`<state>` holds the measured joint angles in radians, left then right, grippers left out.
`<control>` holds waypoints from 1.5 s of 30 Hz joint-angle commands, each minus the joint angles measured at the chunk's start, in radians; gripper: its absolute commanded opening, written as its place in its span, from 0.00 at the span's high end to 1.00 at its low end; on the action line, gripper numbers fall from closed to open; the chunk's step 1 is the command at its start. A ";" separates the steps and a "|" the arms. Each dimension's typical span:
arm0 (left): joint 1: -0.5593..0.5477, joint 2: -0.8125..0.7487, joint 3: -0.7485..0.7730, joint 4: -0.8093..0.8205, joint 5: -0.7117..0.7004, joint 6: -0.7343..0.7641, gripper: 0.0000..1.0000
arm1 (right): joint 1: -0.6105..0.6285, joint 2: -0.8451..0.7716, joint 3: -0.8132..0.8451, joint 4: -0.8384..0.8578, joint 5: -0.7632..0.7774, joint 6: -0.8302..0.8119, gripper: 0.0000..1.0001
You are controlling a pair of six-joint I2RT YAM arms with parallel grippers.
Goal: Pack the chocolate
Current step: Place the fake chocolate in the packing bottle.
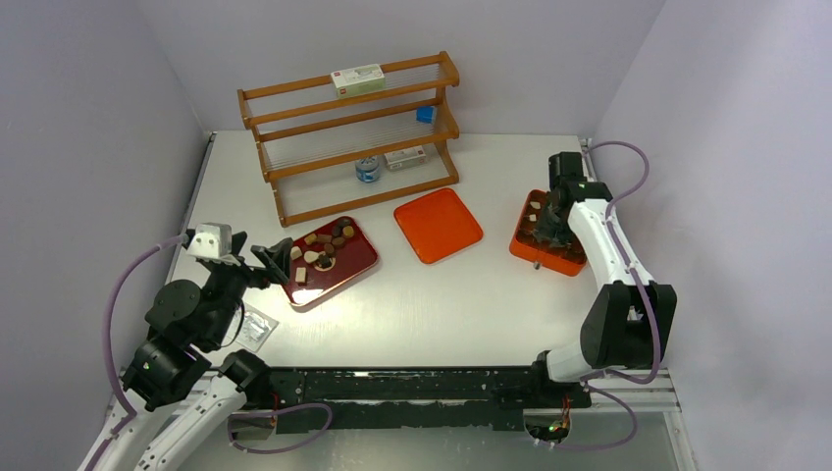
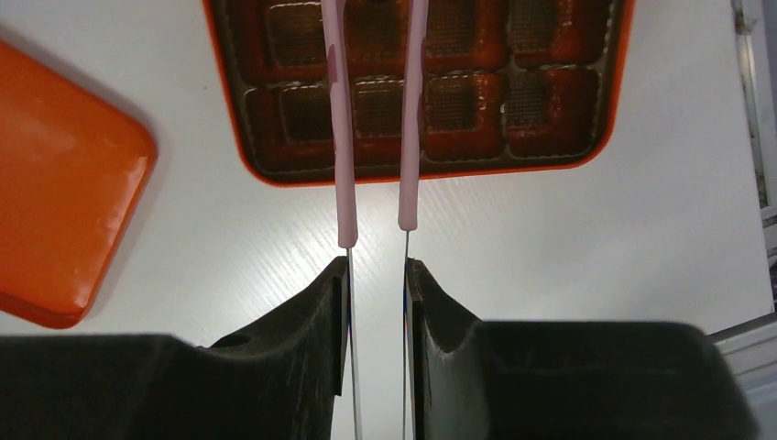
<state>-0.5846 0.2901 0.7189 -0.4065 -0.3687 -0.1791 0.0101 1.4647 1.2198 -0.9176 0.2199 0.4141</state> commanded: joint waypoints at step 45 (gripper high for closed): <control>-0.014 0.211 0.053 -0.056 0.011 -0.021 0.02 | 0.205 -0.146 0.141 0.001 -0.140 -0.106 0.60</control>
<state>-0.5930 0.4641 0.7338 -0.4255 -0.3691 -0.1806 0.1345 1.3430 1.3327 -0.9325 0.1326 0.3458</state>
